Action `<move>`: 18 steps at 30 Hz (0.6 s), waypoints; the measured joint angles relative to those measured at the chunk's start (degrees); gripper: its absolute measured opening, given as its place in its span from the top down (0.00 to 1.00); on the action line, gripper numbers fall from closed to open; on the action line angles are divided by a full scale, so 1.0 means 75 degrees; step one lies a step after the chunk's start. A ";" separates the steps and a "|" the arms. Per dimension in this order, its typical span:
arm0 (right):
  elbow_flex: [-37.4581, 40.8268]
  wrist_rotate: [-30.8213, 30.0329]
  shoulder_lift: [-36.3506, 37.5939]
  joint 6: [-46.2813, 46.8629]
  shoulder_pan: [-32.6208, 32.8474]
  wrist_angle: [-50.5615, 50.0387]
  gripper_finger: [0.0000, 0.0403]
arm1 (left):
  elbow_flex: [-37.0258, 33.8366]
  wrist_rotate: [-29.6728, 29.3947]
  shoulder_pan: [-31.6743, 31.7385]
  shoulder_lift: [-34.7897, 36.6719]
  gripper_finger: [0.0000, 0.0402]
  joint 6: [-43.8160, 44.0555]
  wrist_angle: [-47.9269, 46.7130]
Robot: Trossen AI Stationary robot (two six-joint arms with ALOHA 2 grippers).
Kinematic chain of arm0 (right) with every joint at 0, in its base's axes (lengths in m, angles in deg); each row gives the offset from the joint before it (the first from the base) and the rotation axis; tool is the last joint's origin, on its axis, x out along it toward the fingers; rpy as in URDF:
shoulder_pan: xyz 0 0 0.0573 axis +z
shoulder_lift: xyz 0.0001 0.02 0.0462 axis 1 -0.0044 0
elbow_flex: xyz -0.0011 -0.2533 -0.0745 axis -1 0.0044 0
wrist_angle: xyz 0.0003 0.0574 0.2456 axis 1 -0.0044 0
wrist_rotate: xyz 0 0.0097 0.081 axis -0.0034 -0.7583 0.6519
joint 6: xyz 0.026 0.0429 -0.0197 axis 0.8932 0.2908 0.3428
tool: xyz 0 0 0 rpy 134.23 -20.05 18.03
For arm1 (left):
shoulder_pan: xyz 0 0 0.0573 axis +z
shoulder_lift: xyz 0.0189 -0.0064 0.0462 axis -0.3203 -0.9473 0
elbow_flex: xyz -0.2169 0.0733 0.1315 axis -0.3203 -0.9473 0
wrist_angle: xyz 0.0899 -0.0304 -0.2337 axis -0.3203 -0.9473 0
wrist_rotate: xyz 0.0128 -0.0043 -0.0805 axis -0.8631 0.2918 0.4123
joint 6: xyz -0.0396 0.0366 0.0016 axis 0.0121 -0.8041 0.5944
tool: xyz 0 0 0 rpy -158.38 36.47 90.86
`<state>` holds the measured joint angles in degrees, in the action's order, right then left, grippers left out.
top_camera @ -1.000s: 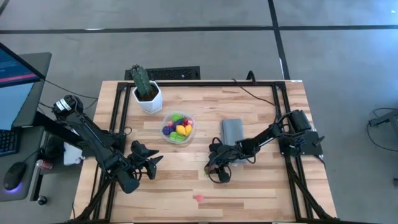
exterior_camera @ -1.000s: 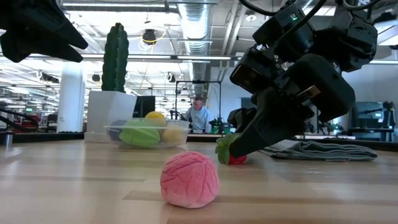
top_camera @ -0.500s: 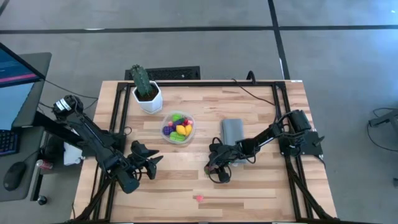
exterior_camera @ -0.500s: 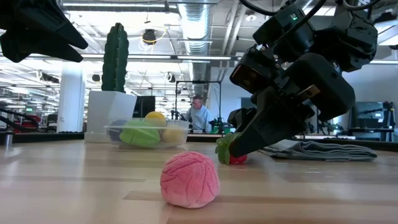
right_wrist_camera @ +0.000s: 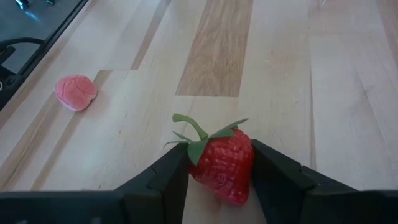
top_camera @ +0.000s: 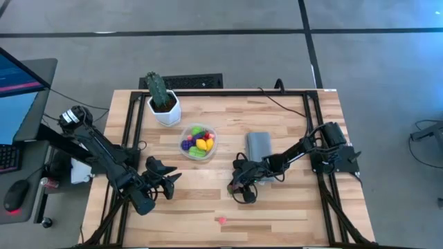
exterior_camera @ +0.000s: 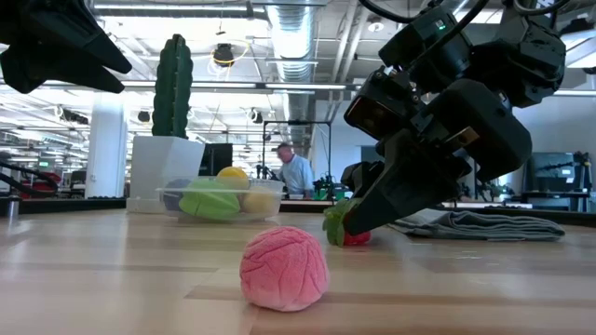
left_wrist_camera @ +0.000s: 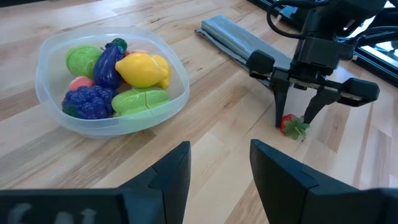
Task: Pick and placing Produce into tupperware
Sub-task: Put the red strawberry into the transparent container
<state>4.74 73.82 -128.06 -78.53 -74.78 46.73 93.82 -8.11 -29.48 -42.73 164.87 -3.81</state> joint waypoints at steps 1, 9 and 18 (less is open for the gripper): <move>-0.0003 0.0002 0.0000 0.0000 0.0000 0.0003 0.53 | 0.0000 0.0000 0.0000 0.0000 0.61 -0.0003 0.0000; -0.0003 -0.0003 0.0000 -0.0003 0.0000 0.0003 0.56 | 0.0000 -0.0004 0.0000 0.0000 0.61 -0.0009 0.0000; -0.0006 -0.0003 0.0000 -0.0003 0.0000 0.0003 0.54 | 0.0003 -0.0029 0.0000 0.0000 0.61 -0.0012 -0.0003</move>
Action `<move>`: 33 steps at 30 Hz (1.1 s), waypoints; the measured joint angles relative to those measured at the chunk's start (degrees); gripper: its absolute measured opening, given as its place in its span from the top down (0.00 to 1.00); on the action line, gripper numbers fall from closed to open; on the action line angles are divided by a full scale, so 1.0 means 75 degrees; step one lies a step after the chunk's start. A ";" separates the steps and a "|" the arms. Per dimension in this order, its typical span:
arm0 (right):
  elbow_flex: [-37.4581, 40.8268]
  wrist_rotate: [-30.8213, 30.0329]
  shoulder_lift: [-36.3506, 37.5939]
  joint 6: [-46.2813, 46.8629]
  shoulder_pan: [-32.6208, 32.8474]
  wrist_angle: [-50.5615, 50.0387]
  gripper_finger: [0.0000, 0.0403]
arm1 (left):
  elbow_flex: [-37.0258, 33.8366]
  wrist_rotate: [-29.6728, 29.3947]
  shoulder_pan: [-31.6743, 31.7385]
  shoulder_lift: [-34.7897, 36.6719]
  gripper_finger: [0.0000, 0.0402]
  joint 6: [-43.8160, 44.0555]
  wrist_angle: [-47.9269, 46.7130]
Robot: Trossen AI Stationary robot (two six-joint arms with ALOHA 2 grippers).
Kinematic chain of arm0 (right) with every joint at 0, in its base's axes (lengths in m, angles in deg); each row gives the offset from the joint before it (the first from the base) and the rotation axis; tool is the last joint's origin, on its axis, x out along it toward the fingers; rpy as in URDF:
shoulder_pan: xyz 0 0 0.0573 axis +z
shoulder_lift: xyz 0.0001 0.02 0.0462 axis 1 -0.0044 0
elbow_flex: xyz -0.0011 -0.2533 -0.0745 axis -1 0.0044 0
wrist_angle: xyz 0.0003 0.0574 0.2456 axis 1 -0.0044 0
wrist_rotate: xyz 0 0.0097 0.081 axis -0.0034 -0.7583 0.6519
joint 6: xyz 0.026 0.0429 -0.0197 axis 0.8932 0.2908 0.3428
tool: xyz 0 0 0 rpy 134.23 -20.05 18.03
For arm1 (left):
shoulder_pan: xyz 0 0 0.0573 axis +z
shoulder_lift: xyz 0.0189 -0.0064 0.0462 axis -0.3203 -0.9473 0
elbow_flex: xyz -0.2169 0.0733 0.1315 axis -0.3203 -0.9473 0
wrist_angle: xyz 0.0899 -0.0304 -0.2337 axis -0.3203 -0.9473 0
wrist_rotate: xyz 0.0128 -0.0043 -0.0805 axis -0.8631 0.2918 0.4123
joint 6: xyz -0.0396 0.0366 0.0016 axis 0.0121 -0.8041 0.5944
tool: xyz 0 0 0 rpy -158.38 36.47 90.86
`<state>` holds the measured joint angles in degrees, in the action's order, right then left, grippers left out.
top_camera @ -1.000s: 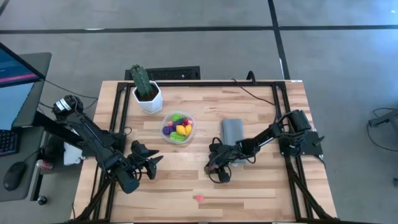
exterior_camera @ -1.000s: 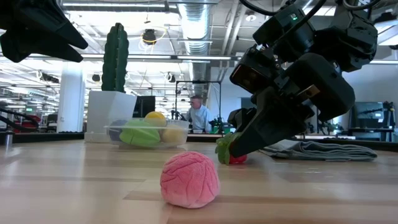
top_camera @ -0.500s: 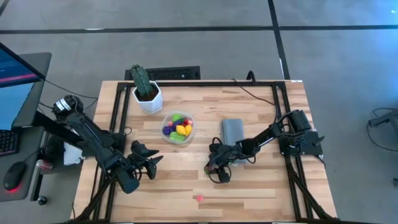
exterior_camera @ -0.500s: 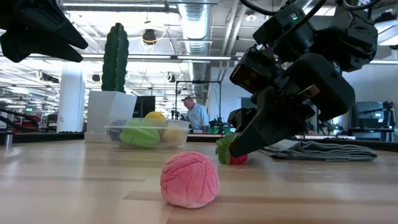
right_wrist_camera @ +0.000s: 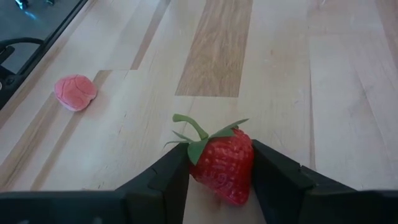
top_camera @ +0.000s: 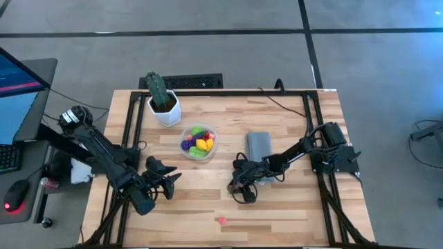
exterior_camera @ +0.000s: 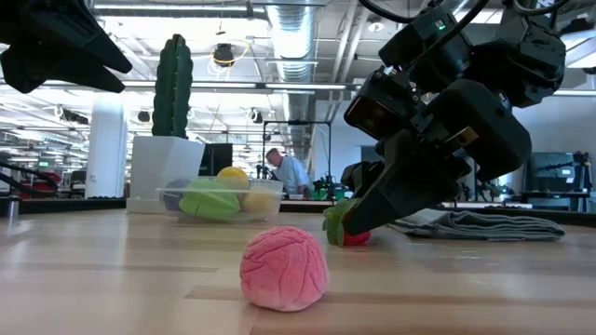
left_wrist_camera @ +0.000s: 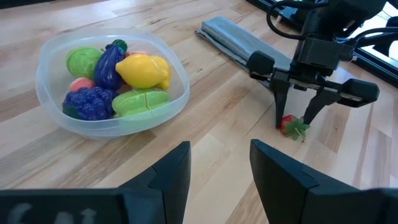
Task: Pick and placing Produce into tupperware
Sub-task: Put the red strawberry into the transparent container
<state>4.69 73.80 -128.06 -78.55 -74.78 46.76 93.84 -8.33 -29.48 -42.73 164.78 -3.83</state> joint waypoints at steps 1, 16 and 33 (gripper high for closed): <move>0.0000 0.0000 0.0000 -0.0002 0.0000 0.0000 0.54 | 0.0000 -0.0002 0.0000 0.0000 0.61 -0.0003 0.0000; 0.0000 -0.0003 0.0003 -0.0003 0.0000 0.0000 0.54 | 0.0000 -0.0006 0.0000 0.0000 0.61 -0.0003 0.0000; 0.0000 -0.0003 0.0003 -0.0003 0.0000 0.0003 0.54 | 0.0000 -0.0006 0.0000 0.0000 0.61 -0.0003 0.0000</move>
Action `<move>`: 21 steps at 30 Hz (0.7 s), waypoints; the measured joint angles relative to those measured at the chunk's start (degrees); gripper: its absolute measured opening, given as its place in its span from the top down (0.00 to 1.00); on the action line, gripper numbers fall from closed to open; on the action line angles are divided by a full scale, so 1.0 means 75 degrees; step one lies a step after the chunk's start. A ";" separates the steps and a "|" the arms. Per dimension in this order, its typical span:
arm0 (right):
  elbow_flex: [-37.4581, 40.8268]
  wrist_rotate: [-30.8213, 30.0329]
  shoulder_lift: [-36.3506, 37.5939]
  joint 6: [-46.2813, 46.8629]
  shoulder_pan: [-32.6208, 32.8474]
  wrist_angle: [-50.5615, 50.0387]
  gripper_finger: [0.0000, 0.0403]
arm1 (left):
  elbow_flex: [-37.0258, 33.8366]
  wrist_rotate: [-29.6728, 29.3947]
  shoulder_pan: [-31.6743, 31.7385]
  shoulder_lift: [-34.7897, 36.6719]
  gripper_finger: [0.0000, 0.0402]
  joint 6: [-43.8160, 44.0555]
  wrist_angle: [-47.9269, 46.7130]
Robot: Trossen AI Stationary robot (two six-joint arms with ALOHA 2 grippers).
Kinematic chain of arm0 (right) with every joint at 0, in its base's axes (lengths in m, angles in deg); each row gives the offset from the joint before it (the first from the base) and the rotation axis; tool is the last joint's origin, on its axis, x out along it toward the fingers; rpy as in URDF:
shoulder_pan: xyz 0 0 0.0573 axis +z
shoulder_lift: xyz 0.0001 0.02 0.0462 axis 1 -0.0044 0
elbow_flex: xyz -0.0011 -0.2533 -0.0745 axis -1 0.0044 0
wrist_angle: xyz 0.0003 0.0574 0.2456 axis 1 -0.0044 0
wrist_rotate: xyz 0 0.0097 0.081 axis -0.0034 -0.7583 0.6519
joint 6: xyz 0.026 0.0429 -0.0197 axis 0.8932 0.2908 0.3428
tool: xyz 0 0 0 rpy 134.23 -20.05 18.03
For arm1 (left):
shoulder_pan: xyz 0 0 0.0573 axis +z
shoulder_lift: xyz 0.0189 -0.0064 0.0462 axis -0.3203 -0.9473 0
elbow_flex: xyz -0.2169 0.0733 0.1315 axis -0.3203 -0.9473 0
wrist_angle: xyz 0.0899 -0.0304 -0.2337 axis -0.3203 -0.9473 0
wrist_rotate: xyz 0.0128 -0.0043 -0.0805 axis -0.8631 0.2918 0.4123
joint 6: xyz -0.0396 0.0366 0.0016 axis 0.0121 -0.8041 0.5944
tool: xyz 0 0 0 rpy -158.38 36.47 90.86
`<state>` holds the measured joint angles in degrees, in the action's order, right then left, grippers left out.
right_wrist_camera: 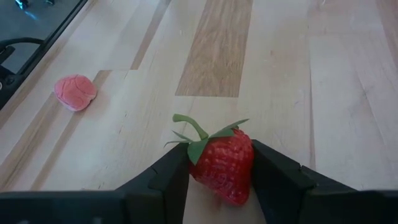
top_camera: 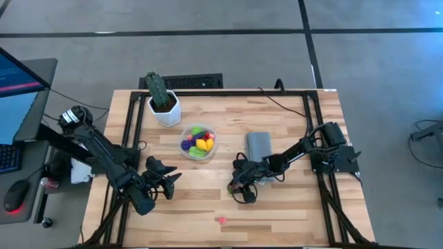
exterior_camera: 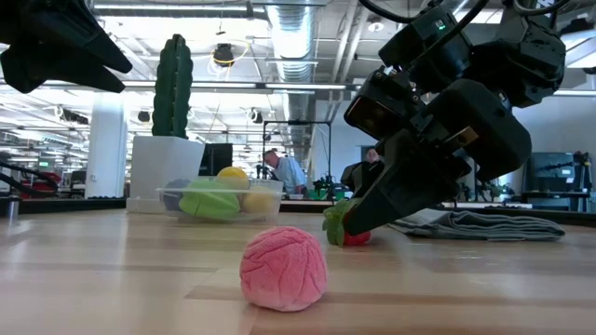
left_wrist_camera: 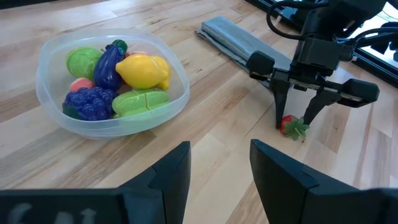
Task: Pick and placing Produce into tupperware
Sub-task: Put the red strawberry into the transparent container
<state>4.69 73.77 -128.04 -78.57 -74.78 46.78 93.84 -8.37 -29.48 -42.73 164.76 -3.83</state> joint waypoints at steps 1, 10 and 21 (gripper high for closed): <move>0.0000 0.0000 0.0000 -0.0001 0.0000 0.0000 0.54 | 0.0000 0.0000 0.0000 0.0000 0.61 0.0000 0.0001; 0.0000 0.0000 0.0000 -0.0001 0.0000 0.0000 0.56 | 0.0000 -0.0012 0.0000 0.0002 0.61 0.0000 0.0000; 0.0000 0.0000 0.0000 -0.0006 -0.0006 0.0003 0.54 | 0.0000 -0.0017 0.0000 0.0000 0.61 0.0000 0.0000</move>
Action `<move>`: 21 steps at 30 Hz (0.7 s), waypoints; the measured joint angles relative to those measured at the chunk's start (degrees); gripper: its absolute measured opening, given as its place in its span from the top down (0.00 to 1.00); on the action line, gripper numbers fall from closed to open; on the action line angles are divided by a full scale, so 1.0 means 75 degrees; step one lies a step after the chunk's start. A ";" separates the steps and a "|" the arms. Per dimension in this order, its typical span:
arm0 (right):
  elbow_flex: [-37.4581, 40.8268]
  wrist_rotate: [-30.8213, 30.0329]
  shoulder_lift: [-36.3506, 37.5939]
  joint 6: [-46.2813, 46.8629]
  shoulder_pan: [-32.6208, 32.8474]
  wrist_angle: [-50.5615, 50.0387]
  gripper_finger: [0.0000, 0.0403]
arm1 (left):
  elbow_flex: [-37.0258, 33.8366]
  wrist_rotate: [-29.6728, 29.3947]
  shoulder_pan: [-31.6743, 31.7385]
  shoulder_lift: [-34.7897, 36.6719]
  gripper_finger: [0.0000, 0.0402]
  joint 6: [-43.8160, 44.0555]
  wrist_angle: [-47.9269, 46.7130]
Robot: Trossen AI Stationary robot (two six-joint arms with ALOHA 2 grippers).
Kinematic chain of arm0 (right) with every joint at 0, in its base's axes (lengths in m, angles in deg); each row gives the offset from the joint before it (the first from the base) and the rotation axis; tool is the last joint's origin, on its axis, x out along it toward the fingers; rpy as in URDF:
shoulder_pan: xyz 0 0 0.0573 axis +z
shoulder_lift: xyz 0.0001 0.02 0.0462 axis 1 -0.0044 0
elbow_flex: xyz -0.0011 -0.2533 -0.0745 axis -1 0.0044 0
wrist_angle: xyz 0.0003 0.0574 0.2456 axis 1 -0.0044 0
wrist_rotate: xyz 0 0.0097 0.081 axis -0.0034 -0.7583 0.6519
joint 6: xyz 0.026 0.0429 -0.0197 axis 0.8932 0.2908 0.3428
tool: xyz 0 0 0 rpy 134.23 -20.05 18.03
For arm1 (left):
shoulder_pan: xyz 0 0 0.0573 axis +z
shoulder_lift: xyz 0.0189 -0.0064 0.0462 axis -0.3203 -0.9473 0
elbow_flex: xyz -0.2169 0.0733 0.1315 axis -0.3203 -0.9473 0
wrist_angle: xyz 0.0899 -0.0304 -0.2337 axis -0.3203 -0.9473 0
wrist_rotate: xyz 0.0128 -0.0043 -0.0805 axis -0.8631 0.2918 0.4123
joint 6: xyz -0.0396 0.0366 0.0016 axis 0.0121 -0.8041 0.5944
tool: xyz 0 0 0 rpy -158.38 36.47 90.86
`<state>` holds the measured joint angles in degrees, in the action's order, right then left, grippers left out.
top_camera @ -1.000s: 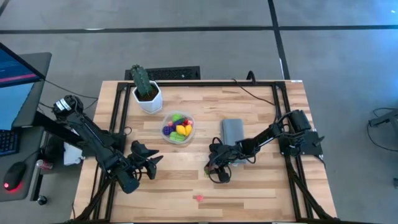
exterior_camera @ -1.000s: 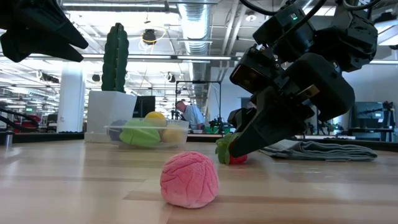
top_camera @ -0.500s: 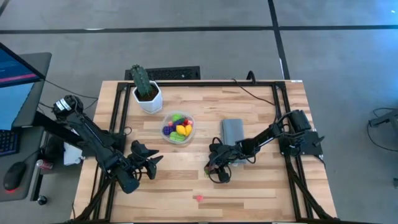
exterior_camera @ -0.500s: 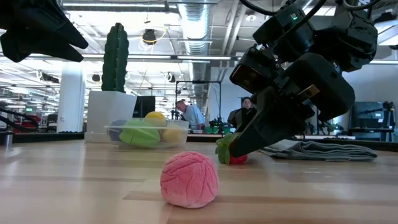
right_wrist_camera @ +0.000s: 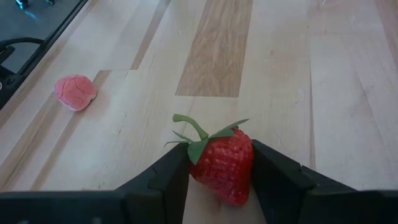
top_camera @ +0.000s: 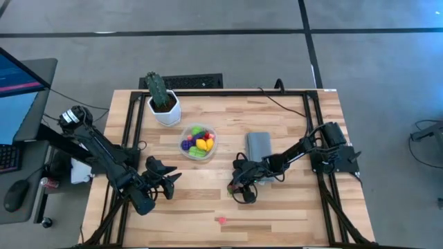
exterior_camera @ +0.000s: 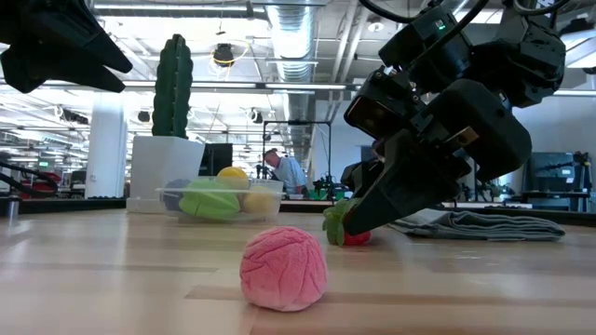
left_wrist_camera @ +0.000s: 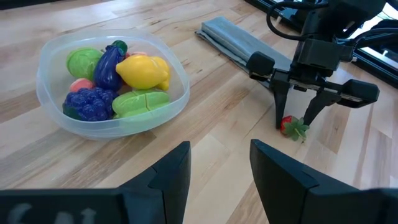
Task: Pick and placing Produce into tupperware
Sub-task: Put the red strawberry into the transparent container
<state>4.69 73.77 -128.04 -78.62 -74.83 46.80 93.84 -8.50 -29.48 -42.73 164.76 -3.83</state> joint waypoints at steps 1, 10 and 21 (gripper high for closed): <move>0.0000 0.0000 0.0000 0.0000 0.0000 0.0000 0.54 | 0.0000 0.0000 0.0000 0.0000 0.61 0.0000 0.0000; 0.0000 -0.0001 0.0000 0.0001 0.0000 0.0024 0.55 | 0.0000 -0.0003 -0.0003 0.0003 0.61 0.0000 0.0003; 0.0000 -0.0003 0.0000 0.0003 -0.0003 0.0041 0.56 | 0.0000 -0.0003 -0.0002 0.0000 0.61 0.0000 0.0000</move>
<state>4.69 73.75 -128.04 -78.59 -74.85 47.11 93.84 -8.53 -29.50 -42.73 164.76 -3.83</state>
